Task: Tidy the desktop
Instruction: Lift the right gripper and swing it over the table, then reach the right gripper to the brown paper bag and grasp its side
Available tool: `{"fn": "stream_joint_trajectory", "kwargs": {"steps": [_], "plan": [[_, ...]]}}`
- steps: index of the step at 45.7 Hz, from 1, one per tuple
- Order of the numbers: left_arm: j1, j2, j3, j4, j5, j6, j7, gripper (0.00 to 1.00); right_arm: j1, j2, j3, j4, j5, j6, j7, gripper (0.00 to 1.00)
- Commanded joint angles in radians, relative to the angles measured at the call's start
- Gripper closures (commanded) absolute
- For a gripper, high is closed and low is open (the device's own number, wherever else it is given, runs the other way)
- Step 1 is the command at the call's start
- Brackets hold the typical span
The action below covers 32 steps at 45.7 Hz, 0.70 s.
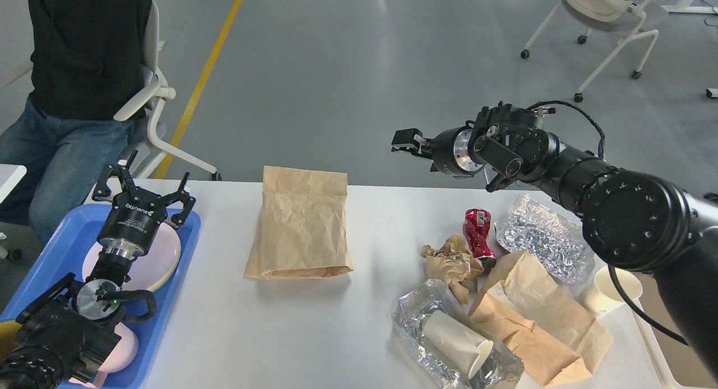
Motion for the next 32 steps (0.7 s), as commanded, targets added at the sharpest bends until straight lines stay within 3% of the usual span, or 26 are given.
{"fn": "stream_joint_trajectory", "kwargs": {"steps": [1, 12, 32], "plan": [[0.0, 0.0, 0.0, 0.0, 0.0, 0.0, 0.0, 0.04, -0.051, 0.024, -0.005, -0.044, -0.004, 0.001, 0.0, 0.0], [0.0, 0.0, 0.0, 0.0, 0.0, 0.0, 0.0, 0.04, -0.14, 0.076, -0.031, -0.048, -0.122, -0.001, -0.002, 0.0], [0.0, 0.0, -0.001, 0.0, 0.0, 0.0, 0.0, 0.04, -0.182, 0.108, -0.019, -0.002, -0.122, -0.011, 0.006, 0.0]]}}
